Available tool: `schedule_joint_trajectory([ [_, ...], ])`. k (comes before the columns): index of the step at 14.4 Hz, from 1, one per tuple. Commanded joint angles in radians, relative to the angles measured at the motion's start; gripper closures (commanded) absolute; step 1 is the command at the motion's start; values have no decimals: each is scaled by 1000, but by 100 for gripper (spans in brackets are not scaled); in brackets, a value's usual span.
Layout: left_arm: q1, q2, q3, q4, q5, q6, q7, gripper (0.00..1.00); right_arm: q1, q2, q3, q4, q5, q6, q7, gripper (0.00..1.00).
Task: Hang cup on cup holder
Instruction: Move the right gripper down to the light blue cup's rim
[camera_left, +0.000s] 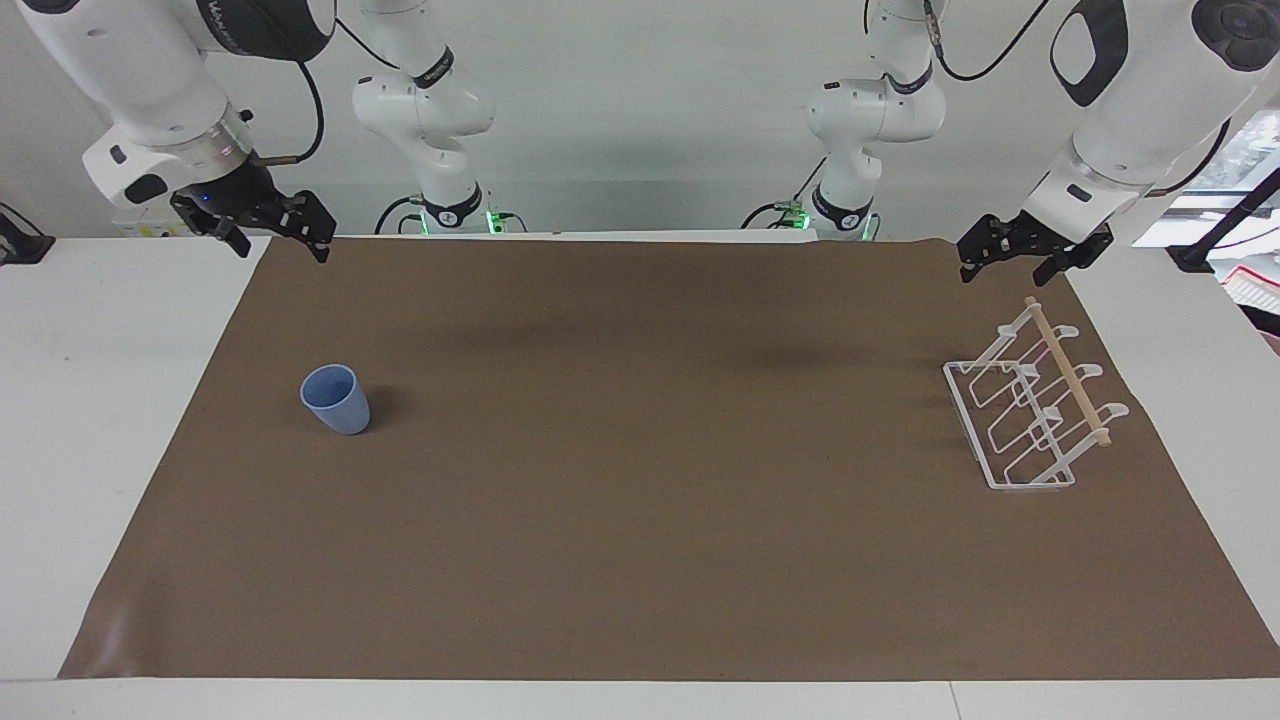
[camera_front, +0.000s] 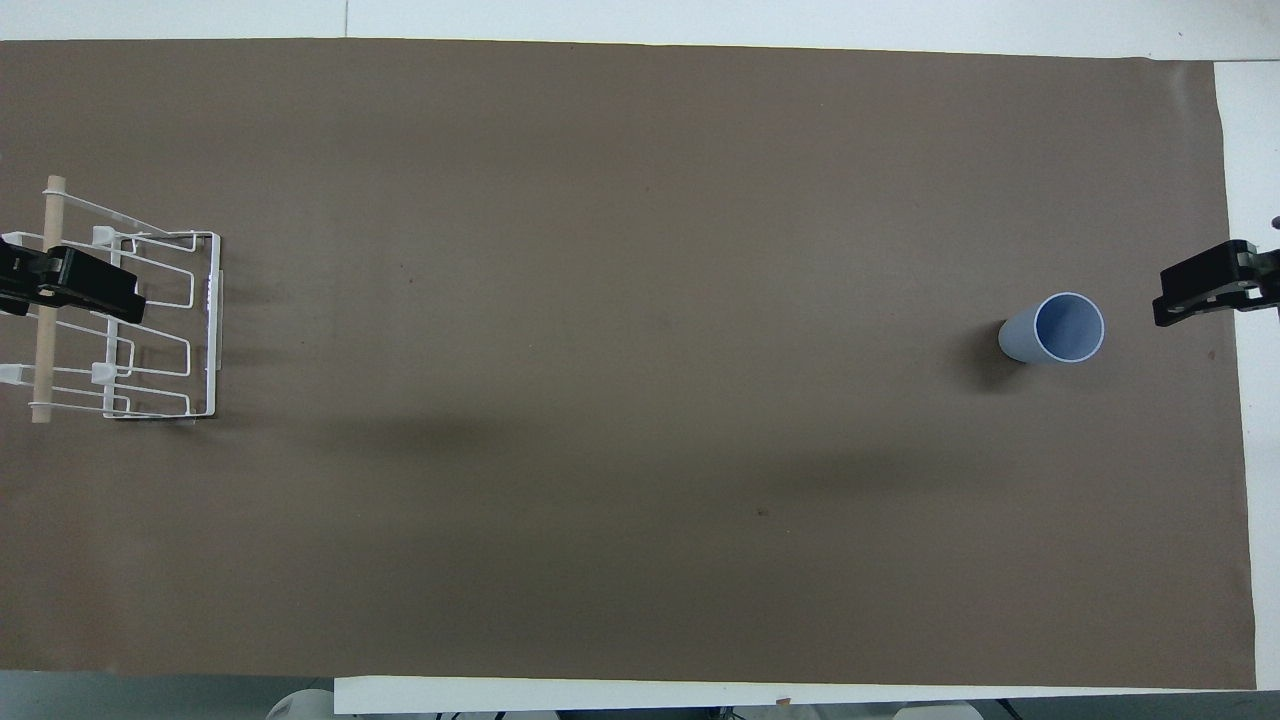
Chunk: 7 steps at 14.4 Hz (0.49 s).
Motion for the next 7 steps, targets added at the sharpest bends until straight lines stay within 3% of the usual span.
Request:
schedule_joint_trajectory([
  [1,10,-15,13,-9,16,-7,-9,0,-10,5,6,11,10,6,-10,1],
  [7,22,-16,14,-9,16,-5,-9,0,-16,-15,7,3,11,-5,-18,1],
])
